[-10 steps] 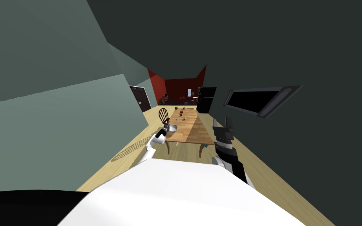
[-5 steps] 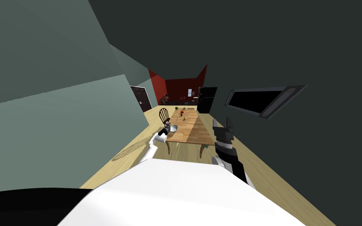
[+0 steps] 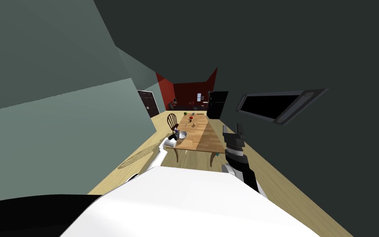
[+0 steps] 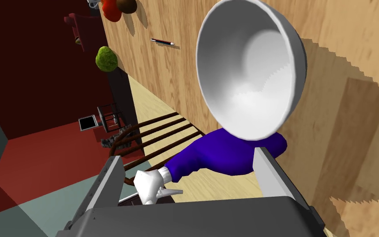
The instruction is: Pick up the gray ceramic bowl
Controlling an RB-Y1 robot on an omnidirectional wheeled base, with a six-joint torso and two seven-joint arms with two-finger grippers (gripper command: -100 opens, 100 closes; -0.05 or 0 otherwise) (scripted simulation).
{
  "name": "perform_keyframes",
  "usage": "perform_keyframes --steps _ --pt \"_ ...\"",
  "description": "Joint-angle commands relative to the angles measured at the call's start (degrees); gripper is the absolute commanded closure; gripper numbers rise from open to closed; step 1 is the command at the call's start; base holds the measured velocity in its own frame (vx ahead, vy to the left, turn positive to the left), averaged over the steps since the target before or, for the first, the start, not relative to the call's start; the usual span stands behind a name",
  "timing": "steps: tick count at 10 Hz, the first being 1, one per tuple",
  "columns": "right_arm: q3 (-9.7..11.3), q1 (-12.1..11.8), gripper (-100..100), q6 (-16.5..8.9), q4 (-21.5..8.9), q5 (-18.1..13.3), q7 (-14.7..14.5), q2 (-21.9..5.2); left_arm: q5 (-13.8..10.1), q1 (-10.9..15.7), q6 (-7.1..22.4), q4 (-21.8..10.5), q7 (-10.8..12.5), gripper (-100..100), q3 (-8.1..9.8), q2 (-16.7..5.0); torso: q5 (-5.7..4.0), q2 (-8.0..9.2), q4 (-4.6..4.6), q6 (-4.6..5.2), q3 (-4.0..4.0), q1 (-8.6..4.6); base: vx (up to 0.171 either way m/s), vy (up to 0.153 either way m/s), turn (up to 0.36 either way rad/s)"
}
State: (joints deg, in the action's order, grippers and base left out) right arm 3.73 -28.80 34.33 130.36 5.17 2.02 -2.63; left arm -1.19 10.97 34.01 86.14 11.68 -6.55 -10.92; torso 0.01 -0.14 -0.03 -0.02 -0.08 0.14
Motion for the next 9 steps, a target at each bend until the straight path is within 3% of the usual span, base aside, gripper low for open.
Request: perform_keyframes --steps 1,8,9 --pt "0.0 0.0 0 0.0 0.0 0.0 0.0 0.0 0.3 0.6 1.9 -0.9 0.5 -100 -0.18 0.4 0.0 0.0 0.0 0.0 0.0 0.0 0.022 0.029 0.003" --pt "0.0 0.0 0 0.0 0.0 0.0 0.0 0.0 0.3 6.7 12.7 -9.7 4.6 -100 -1.48 2.7 0.02 -0.11 -0.03 0.0 -0.07 0.06 0.042 0.047 0.002" --pt "0.0 0.0 0 0.0 0.0 0.0 0.0 0.0 0.3 6.7 12.9 -9.7 4.6 -100 -1.48 2.7 0.02 -0.12 -0.03 0.0 -0.08 0.09 0.043 0.04 -0.006"
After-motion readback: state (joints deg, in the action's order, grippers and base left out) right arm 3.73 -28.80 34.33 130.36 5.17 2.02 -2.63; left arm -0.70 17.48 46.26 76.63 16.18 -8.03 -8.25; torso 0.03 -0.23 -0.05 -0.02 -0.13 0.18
